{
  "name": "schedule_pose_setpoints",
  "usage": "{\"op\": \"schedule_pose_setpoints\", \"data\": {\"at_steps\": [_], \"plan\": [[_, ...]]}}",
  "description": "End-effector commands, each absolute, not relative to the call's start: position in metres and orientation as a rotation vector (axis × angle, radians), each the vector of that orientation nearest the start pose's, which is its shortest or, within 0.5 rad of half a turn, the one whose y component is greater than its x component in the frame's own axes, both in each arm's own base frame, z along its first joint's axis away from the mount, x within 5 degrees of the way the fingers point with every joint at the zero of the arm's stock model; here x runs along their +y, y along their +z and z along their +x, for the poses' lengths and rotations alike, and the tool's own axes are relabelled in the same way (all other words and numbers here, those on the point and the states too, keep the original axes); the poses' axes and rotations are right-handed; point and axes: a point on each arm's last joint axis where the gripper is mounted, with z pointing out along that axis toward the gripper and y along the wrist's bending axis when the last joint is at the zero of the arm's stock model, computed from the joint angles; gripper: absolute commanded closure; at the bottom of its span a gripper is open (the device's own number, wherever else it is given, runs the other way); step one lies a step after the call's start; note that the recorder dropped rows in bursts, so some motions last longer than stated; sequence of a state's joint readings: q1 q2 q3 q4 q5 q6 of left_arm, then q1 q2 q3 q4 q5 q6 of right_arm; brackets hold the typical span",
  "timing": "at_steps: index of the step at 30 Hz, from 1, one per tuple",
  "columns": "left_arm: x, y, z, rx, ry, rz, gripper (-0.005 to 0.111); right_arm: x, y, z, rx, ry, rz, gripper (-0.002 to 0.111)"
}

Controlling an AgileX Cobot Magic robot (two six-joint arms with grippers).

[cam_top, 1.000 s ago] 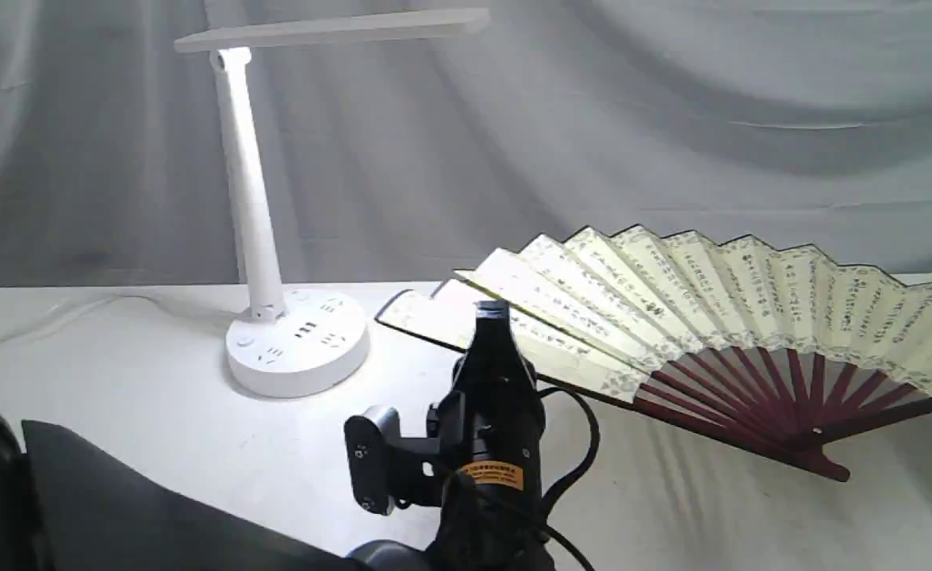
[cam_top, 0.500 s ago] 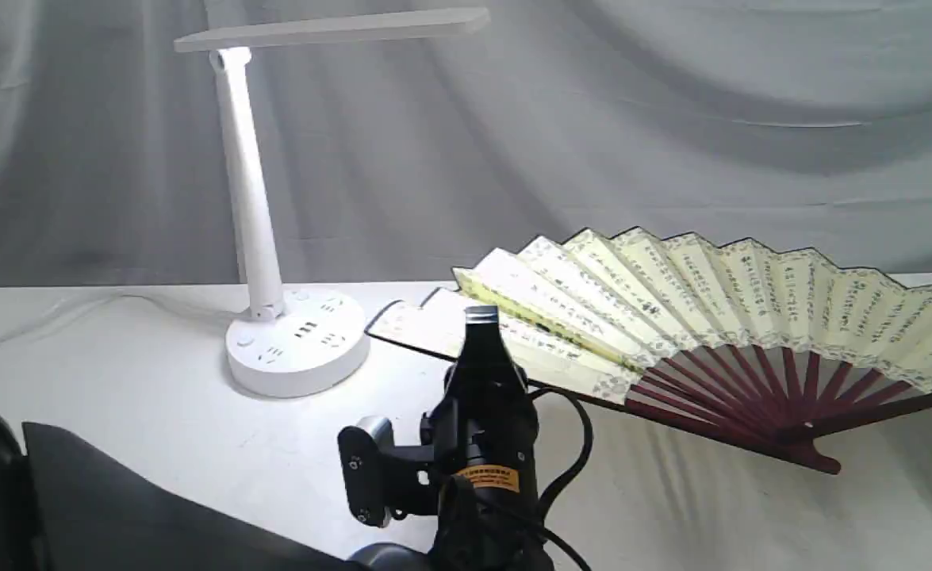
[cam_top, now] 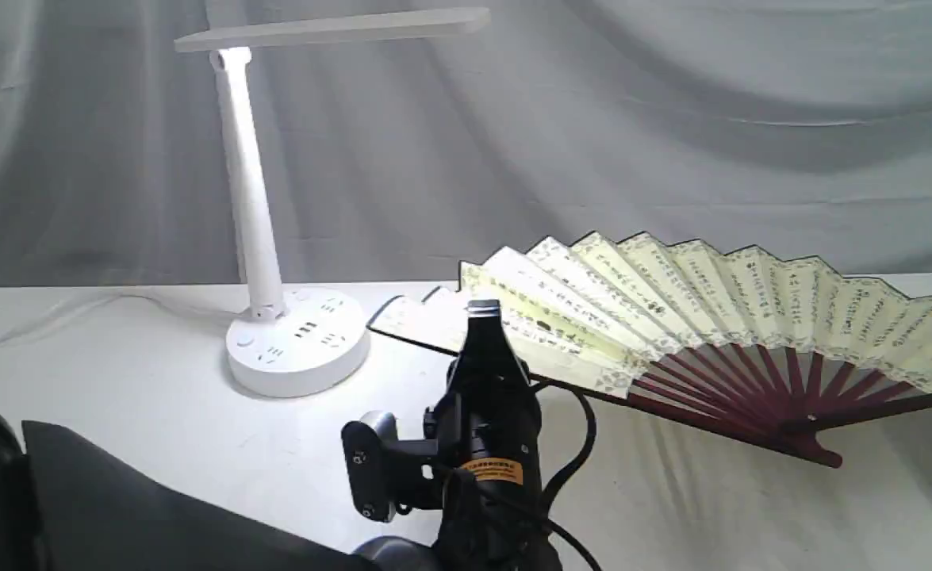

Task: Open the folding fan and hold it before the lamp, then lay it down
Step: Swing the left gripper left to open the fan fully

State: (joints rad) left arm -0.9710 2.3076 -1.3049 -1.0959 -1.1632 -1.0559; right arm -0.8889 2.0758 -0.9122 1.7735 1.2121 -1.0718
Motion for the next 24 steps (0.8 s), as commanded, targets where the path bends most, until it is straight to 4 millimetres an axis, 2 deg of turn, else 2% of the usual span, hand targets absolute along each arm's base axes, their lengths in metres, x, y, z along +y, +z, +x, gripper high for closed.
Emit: {"op": "schedule_pose_setpoints", "data": {"at_steps": [1, 7, 24], "plan": [[-0.318, 0.130, 0.314, 1.111, -1.279, -1.328, 0.107, -0.217, 0.119, 0.272, 1.694, 1.207, 1.156, 0.108], [-0.318, 0.130, 0.315, 1.110, -1.285, -1.326, 0.107, -0.231, 0.120, 0.260, 1.643, 1.190, 1.193, 0.108], [-0.317, 0.132, 0.318, 1.108, -1.322, -1.302, 0.107, -0.224, 0.125, 0.264, 1.636, 1.253, 1.134, 0.108]]}}
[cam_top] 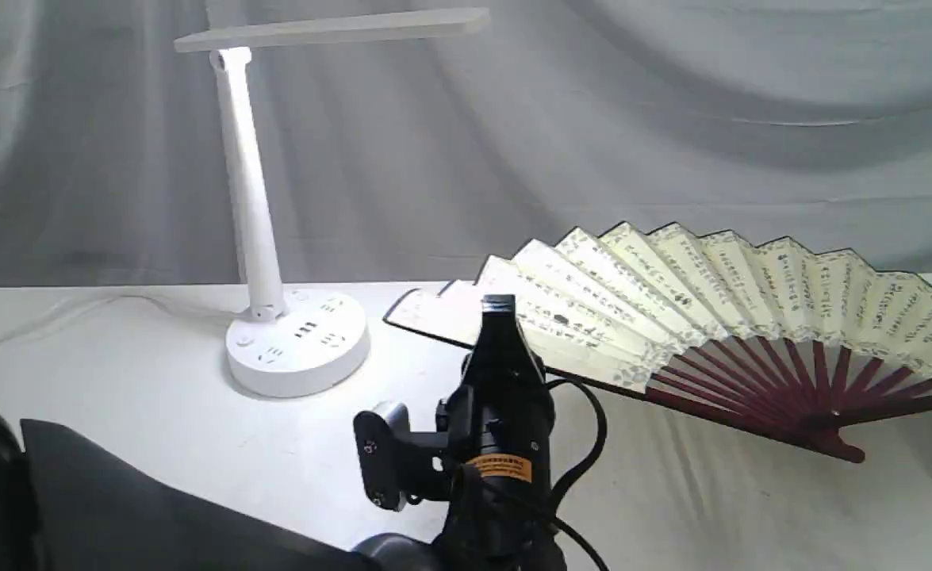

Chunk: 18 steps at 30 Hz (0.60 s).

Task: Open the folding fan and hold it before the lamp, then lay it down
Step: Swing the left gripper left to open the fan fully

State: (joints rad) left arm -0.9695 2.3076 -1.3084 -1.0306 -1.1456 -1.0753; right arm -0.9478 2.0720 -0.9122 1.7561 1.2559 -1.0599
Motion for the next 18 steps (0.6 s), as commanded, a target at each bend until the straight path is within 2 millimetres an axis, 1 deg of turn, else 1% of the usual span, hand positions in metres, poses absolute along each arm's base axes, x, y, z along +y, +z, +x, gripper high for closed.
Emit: {"op": "schedule_pose_setpoints", "data": {"at_steps": [1, 5, 10, 13, 16, 18], "plan": [[-0.316, 0.132, 0.320, 1.101, -1.326, -1.310, 0.107, -0.221, 0.125, 0.267, 1.644, 1.259, 1.127, 0.108], [-0.312, 0.136, 0.323, 1.066, -1.350, -1.338, 0.107, -0.207, 0.133, 0.278, 1.683, 1.275, 1.072, 0.108], [-0.306, 0.145, 0.329, 1.038, -1.353, -1.343, 0.107, -0.197, 0.150, 0.284, 1.706, 1.255, 1.005, 0.108], [-0.303, 0.147, 0.331, 1.029, -1.350, -1.344, 0.107, -0.191, 0.160, 0.287, 1.717, 1.244, 0.965, 0.108], [-0.300, 0.149, 0.329, 1.037, -1.348, -1.338, 0.107, -0.186, 0.169, 0.290, 1.730, 1.223, 0.939, 0.108], [-0.293, 0.150, 0.329, 1.052, -1.330, -1.319, 0.107, -0.184, 0.172, 0.291, 1.737, 1.209, 0.928, 0.108]]}}
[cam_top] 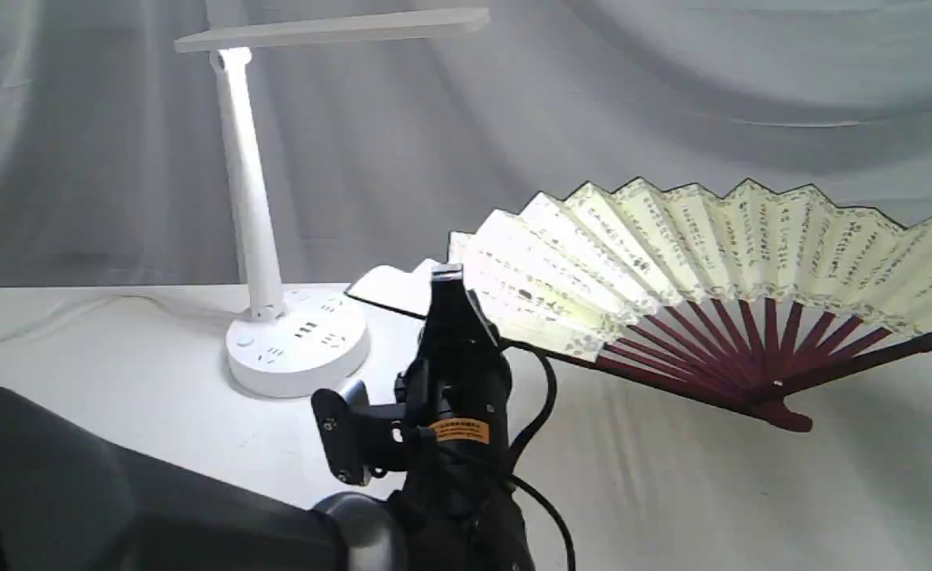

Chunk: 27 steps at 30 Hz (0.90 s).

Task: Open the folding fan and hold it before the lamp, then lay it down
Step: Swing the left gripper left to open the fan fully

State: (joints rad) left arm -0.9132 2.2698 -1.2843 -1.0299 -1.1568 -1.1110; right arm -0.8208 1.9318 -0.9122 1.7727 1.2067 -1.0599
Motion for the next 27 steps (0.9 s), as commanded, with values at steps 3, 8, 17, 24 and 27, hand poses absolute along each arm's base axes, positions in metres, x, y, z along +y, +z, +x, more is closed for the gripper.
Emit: {"op": "schedule_pose_setpoints", "data": {"at_steps": [3, 8, 17, 24, 27], "plan": [[-0.279, 0.150, 0.329, 1.058, -1.294, -1.318, 0.107, -0.181, 0.176, 0.293, 1.751, 1.182, 0.921, 0.108], [-0.269, 0.151, 0.322, 1.077, -1.278, -1.319, 0.107, -0.169, 0.177, 0.300, 1.767, 1.227, 0.921, 0.108], [-0.242, 0.160, 0.306, 1.086, -1.242, -1.339, 0.107, -0.148, 0.176, 0.311, 1.812, 1.273, 0.891, 0.108], [-0.218, 0.169, 0.297, 1.071, -1.208, -1.362, 0.107, -0.139, 0.176, 0.316, 1.823, 1.316, 0.910, 0.108], [-0.215, 0.178, 0.295, 1.043, -1.221, -1.377, 0.107, -0.131, 0.175, 0.320, 1.842, 1.327, 0.904, 0.108]]}}
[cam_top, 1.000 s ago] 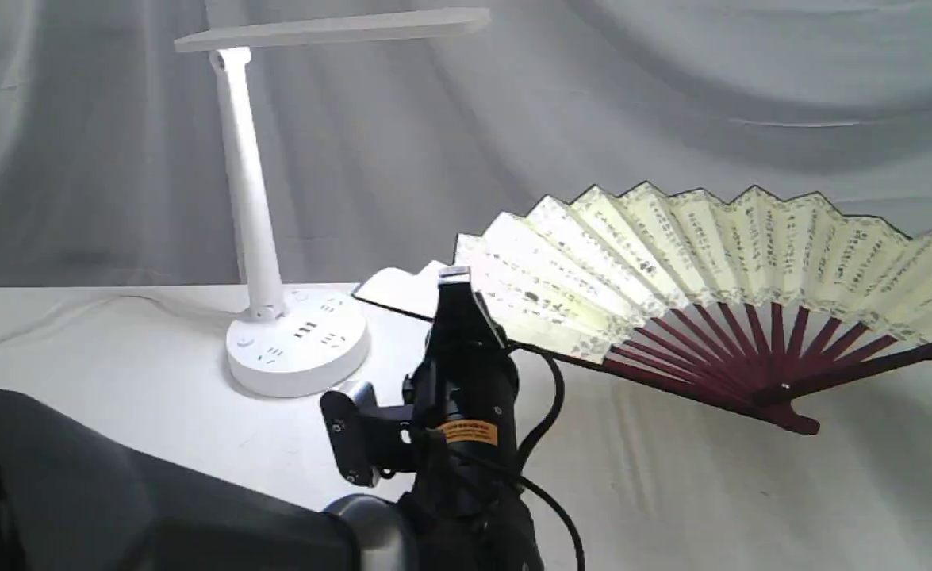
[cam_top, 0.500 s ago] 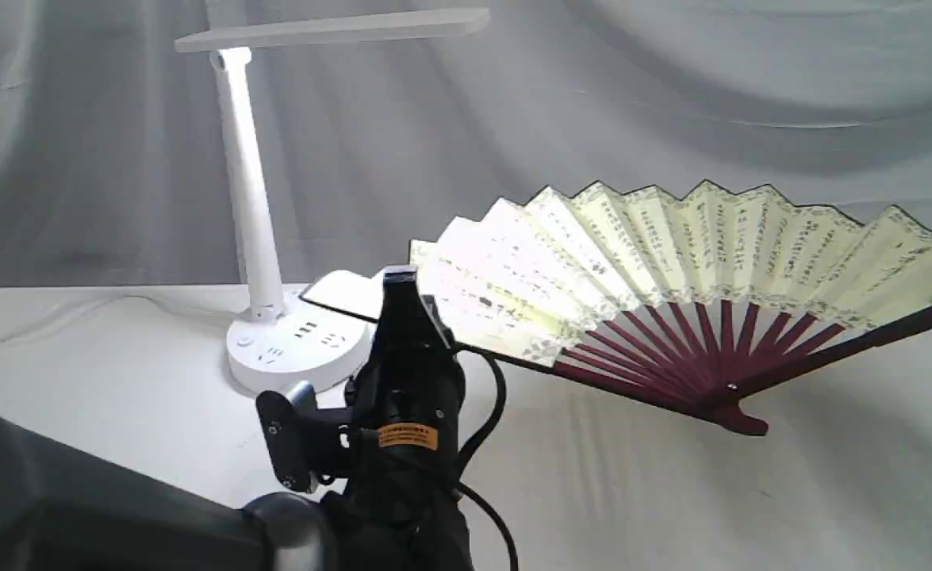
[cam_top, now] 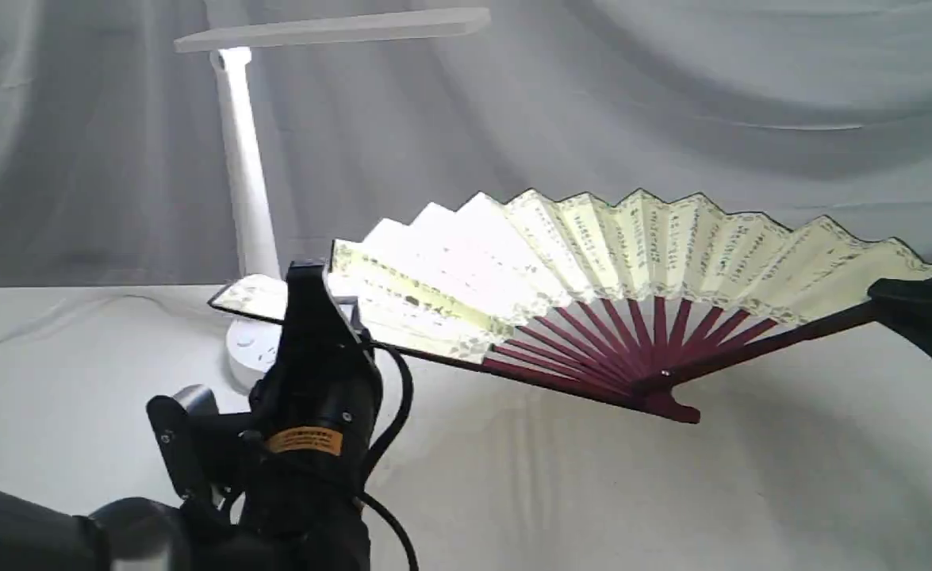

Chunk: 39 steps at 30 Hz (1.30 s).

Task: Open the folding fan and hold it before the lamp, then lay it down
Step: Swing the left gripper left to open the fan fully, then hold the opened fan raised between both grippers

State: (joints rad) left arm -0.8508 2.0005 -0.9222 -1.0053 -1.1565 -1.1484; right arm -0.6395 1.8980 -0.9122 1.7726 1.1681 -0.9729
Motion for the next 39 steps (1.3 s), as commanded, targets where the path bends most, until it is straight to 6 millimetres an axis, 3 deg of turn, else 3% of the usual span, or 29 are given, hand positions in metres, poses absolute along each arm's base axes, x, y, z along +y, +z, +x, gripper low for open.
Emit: {"op": "schedule_pose_setpoints", "data": {"at_steps": [1, 9, 14, 20, 32, 39], "plan": [[-0.215, 0.180, 0.295, 1.039, -1.222, -1.377, 0.107, -0.128, 0.175, 0.321, 1.849, 1.333, 0.896, 0.108], [-0.207, 0.191, 0.290, 1.020, -1.200, -1.387, 0.107, -0.116, 0.175, 0.325, 1.872, 1.361, 0.899, 0.108], [-0.191, 0.192, 0.284, 1.014, -1.164, -1.397, 0.107, -0.116, 0.176, 0.325, 1.861, 1.386, 0.926, 0.108], [-0.173, 0.203, 0.283, 0.986, -1.164, -1.387, 0.107, -0.110, 0.193, 0.325, 1.868, 1.319, 0.886, 0.108], [-0.156, 0.228, 0.287, 0.924, -1.184, -1.349, 0.107, -0.068, 0.219, 0.333, 1.920, 1.277, 0.848, 0.108], [-0.136, 0.244, 0.292, 0.882, -1.135, -1.313, 0.107, -0.050, 0.246, 0.352, 1.903, 1.300, 0.763, 0.108]]}}
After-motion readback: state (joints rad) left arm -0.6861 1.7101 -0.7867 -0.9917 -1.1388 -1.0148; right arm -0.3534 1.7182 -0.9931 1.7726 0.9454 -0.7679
